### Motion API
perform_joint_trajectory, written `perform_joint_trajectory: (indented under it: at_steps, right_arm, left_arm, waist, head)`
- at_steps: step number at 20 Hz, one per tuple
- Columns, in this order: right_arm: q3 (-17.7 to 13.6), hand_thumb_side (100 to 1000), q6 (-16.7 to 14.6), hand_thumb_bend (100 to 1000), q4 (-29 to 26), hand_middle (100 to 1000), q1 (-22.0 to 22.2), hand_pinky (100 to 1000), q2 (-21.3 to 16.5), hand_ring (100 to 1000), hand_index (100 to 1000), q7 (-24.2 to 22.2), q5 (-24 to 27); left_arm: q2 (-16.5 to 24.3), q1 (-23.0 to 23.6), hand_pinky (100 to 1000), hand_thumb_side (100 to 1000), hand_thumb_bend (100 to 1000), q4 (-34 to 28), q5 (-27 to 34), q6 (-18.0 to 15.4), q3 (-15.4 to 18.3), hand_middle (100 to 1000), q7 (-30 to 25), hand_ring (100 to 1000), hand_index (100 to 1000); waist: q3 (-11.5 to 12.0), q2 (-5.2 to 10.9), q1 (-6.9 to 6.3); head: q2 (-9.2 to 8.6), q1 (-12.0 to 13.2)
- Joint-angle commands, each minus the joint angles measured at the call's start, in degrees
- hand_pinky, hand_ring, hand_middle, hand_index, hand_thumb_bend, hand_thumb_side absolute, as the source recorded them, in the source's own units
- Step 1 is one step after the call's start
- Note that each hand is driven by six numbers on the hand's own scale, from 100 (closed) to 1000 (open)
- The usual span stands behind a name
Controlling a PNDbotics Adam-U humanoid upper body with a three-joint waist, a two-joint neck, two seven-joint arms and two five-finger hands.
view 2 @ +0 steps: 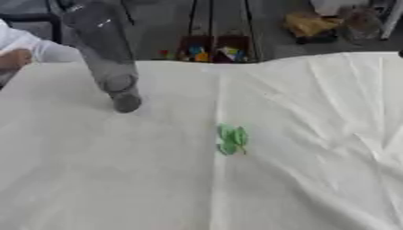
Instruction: Arrange flowers into the vase.
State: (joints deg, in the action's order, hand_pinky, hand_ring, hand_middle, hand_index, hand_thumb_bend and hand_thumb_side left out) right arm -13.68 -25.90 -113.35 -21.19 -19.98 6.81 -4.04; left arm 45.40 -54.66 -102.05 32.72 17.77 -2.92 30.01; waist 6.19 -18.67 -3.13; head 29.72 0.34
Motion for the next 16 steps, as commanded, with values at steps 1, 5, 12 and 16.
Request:
perform_joint_trajectory:
  at_steps: [1,5,12,16]
  right_arm:
    - [0.26,854,-0.17,100,-1.17,520,-0.48,559,-1.88,791,757,-0.37,0.49]
    - [0.34,854,-0.45,100,-0.9,518,-0.51,559,-2.24,791,757,-0.6,0.59]
    - [0.37,857,-0.96,100,-0.35,514,-0.42,560,-3.11,793,758,-1.0,0.57]
    - [0.36,853,-1.21,100,-0.1,512,-0.4,561,-3.53,794,758,-1.19,0.56]
  left_arm:
    - [1.16,-3.1,100,710,100,2.17,-0.33,-0.52,0.94,100,1.8,100,101]
    - [0.9,-5.7,100,713,100,7.29,-1.04,-3.1,0.01,100,2.31,100,101]
    - [1.11,-8.97,100,722,100,13.13,-0.92,-7.45,-0.09,100,3.96,100,101]
    - [1.18,-10.55,100,731,100,16.03,-0.38,-9.52,0.02,100,5.56,100,101]
  waist:
    - [-0.09,1.47,0.02]
    - [-0.32,1.36,-0.11]
    - [-0.9,0.84,-0.72]
    - [-1.33,0.48,-1.07]
  head:
    - [-1.19,0.61]
    - [-2.01,0.79]
    - [-2.85,1.38]
    - [-3.1,1.88]
